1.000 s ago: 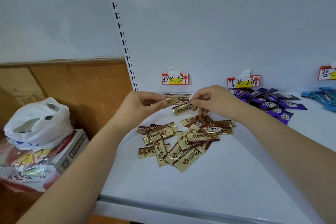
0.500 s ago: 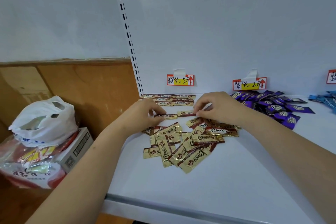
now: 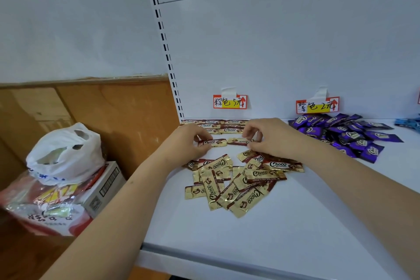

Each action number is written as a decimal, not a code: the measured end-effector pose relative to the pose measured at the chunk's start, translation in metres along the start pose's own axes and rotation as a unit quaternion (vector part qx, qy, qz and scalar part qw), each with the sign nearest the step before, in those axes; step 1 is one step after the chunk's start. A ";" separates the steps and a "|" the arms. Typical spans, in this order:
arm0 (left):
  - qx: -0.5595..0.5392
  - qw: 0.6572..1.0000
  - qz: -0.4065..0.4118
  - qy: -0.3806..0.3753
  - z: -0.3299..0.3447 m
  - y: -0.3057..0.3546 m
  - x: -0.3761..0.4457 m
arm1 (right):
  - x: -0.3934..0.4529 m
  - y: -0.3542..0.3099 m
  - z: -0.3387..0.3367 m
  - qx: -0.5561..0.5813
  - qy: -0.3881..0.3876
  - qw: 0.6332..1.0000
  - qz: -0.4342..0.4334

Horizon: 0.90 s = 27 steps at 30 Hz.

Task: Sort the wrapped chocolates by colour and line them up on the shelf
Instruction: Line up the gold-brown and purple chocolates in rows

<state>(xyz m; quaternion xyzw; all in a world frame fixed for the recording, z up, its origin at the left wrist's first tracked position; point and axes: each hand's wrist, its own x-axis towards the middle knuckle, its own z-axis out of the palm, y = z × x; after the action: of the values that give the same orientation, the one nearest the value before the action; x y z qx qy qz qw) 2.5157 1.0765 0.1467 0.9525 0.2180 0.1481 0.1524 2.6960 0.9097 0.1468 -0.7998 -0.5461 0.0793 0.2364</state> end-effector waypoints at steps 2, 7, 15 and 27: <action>-0.004 1.000 0.003 -0.003 0.001 0.000 0.000 | -0.001 -0.001 -0.002 0.025 -0.018 0.999 0.034; 0.002 1.000 0.009 -0.004 0.003 -0.005 0.003 | -0.003 -0.003 -0.009 0.014 -0.014 0.999 0.039; 0.024 1.000 0.008 -0.005 0.005 -0.007 0.005 | -0.007 -0.017 -0.014 0.374 -0.010 0.904 0.207; 0.012 0.999 0.043 -0.005 0.004 -0.003 -0.001 | -0.011 -0.003 -0.019 0.000 -0.090 0.995 -0.028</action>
<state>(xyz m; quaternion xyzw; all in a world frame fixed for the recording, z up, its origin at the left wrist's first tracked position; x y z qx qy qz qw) 2.5153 1.0773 0.1422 0.9635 0.1781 0.1474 0.1353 2.6966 0.8950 0.1637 -0.7736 -0.5875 0.1448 0.1883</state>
